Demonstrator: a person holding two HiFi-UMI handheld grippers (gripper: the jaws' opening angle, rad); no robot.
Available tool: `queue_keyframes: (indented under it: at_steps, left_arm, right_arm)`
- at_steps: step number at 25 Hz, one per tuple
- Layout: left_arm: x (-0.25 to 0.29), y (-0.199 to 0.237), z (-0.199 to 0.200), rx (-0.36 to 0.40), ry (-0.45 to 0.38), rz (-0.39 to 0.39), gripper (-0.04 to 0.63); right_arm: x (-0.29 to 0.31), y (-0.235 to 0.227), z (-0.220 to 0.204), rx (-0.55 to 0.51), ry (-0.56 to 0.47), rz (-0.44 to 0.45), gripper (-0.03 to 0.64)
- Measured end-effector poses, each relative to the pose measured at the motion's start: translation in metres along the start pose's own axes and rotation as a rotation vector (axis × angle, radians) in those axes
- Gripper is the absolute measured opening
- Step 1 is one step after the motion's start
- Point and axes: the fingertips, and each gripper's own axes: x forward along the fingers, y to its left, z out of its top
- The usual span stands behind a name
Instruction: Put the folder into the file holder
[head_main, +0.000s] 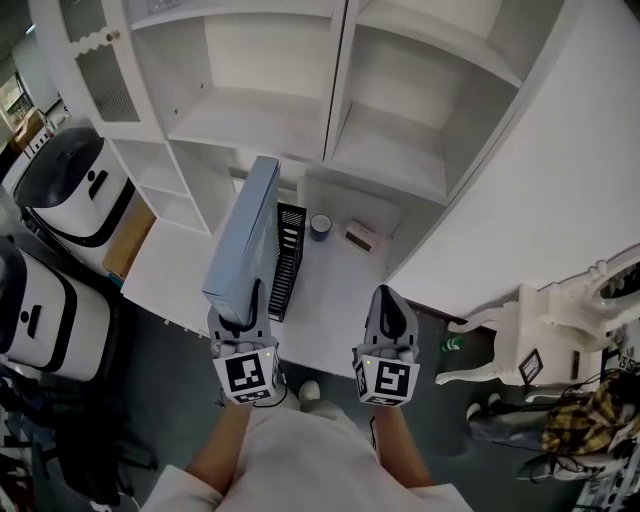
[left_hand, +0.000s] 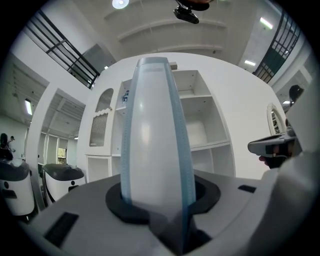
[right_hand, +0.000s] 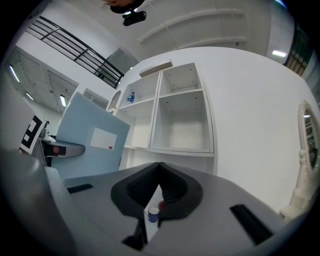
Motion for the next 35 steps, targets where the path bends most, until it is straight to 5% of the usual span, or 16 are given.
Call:
queue_keyframes:
  at_steps: [11,35]
  left_arm:
    - [0.038,-0.004,-0.036,-0.06,-0.035,-0.01,0.15]
    - [0.114,-0.003,-0.156,-0.05,-0.04,-0.077,0.152]
  right_arm:
    - [0.026,-0.012,-0.011,-0.009,0.018,0.018,-0.002]
    - [0.078,-0.002,-0.058,-0.04,0.062,-0.035,-0.002]
